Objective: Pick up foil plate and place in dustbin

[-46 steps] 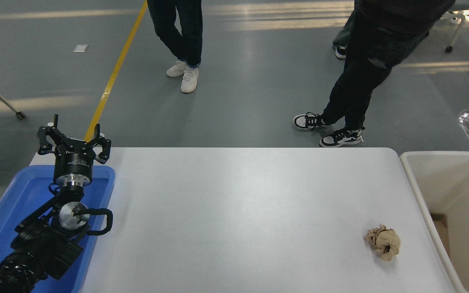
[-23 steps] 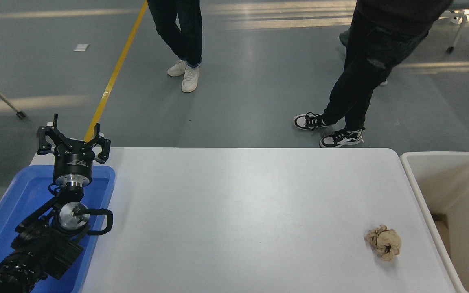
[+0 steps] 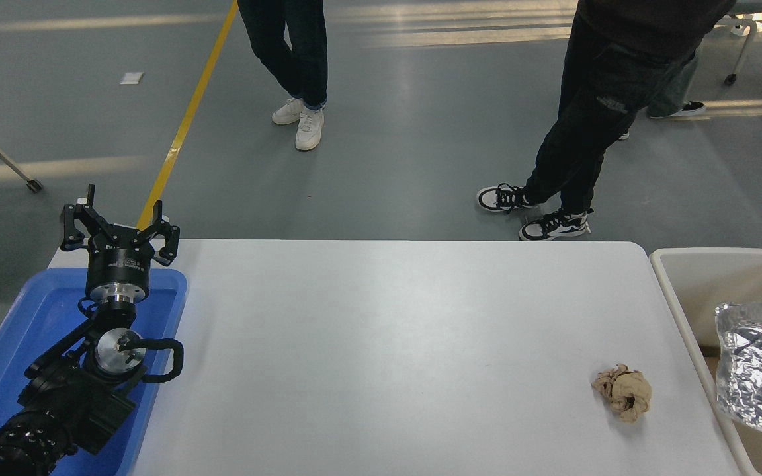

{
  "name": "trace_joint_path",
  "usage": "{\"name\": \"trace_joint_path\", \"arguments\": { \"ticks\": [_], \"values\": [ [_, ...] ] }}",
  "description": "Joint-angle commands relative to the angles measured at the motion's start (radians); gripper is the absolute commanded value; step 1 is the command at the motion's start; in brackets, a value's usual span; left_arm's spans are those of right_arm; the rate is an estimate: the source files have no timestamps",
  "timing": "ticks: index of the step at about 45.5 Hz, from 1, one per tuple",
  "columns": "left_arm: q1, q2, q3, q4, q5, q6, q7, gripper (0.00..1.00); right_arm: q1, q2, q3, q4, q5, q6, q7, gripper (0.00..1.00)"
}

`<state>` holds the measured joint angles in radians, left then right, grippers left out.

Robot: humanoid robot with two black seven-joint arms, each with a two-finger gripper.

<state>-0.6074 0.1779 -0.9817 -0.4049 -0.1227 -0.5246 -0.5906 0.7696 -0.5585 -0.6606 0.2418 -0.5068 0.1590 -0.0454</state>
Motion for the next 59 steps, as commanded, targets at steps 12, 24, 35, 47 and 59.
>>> {"name": "trace_joint_path", "arguments": {
  "ticks": [12, 24, 35, 47, 59],
  "values": [
    [-0.002, 0.000, 0.000, 0.000, 0.001, 0.000, 0.000, 0.99, 0.430, -0.116, -0.224, 0.408, -0.067, 0.004, -0.004, 1.00],
    [-0.002, 0.000, 0.000, 0.000, 0.001, 0.000, 0.000, 0.99, 1.138, -0.141, -0.565, 0.971, -0.067, 0.146, -0.002, 1.00],
    [0.000, 0.000, 0.000, 0.000, 0.001, 0.000, 0.000, 0.99, 1.436, -0.034, -0.533, 1.300, 0.097, 0.513, -0.001, 1.00],
    [0.000, 0.000, 0.000, 0.000, 0.000, 0.002, 0.000, 0.99, 1.556, 0.075, -0.493, 1.372, 0.373, 0.626, -0.001, 1.00],
    [0.000, 0.000, -0.002, 0.000, 0.000, 0.002, -0.002, 0.99, 1.594, 0.132, -0.475, 1.400, 0.392, 0.626, 0.001, 1.00]
  ]
}}
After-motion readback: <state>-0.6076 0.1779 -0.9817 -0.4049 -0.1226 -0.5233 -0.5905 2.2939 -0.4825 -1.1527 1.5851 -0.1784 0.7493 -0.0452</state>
